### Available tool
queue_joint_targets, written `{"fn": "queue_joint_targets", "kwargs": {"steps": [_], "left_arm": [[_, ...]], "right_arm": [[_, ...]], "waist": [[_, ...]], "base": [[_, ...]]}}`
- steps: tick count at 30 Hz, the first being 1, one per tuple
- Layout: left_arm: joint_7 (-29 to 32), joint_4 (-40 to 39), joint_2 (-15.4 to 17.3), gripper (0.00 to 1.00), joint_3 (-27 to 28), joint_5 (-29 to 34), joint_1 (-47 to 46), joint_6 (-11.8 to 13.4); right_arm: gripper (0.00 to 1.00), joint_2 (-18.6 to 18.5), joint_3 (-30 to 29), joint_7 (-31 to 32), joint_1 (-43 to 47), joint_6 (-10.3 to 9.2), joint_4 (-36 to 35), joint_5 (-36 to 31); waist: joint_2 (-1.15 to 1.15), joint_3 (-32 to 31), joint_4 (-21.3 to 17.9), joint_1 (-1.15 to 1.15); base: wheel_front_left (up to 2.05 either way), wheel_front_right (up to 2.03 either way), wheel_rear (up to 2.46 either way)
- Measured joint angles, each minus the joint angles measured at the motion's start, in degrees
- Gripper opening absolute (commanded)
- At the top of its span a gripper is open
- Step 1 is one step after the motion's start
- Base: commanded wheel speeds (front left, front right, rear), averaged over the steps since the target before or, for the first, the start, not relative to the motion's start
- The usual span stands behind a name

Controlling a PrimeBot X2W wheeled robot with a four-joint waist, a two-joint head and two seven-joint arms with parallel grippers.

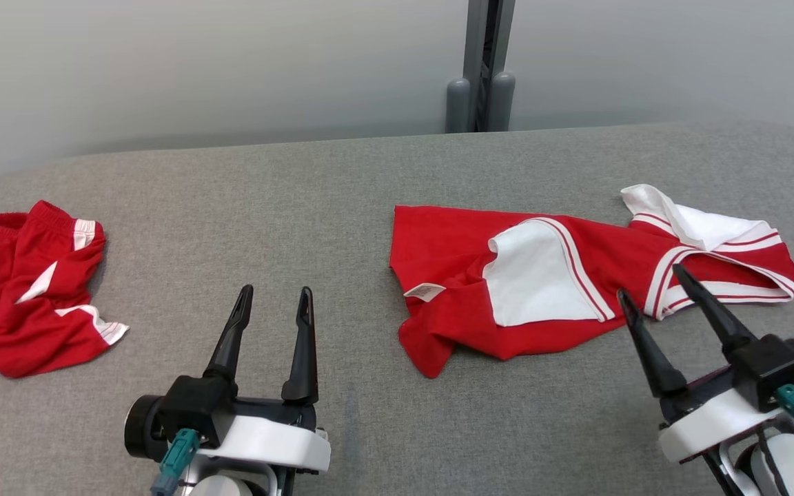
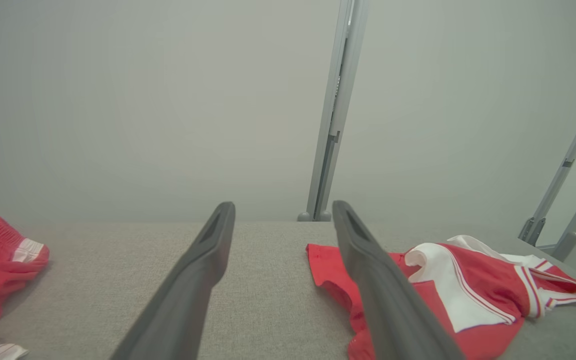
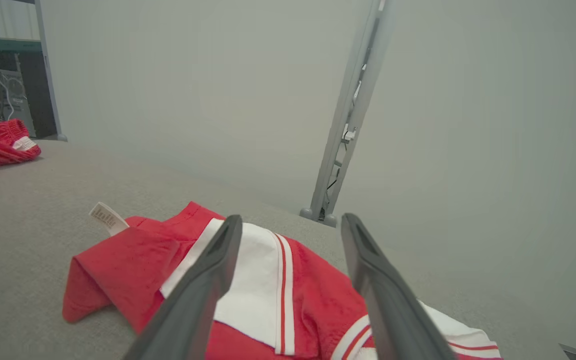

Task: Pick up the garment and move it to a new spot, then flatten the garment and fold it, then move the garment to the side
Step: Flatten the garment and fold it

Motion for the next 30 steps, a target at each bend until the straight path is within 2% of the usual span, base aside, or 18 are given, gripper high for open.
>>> {"fn": "queue_joint_targets", "kwargs": {"steps": [7,16,25,30], "left_arm": [[0.0,0.3,0.0,1.00,-1.2,0.1,-1.0,0.0],[0.0,0.5,0.0,1.00,-3.2,-0.1,-3.0,0.3],[0.0,0.1,0.0,1.00,-3.9,-0.8,-3.6,1.2],[0.0,-0.1,0.0,1.00,-4.2,-0.9,-3.6,1.3]], "right_arm": [[1.00,-2.5,7.9,0.0,-3.5,0.00,6.0,-0.2],[1.00,-4.5,17.8,0.0,-10.5,0.00,16.5,2.4],[1.00,-5.6,20.8,0.0,-13.8,0.00,21.8,4.4],[1.00,-6.0,22.2,0.0,-14.5,0.00,24.0,4.4]], "waist": [[0.00,2.4,2.5,0.00],[0.00,5.6,7.6,0.00],[0.00,8.0,12.7,0.00],[0.00,8.6,14.2,0.00]], "base": [[0.00,0.00,0.00],[0.00,0.00,0.00],[0.00,0.00,0.00],[0.00,0.00,0.00]]}}
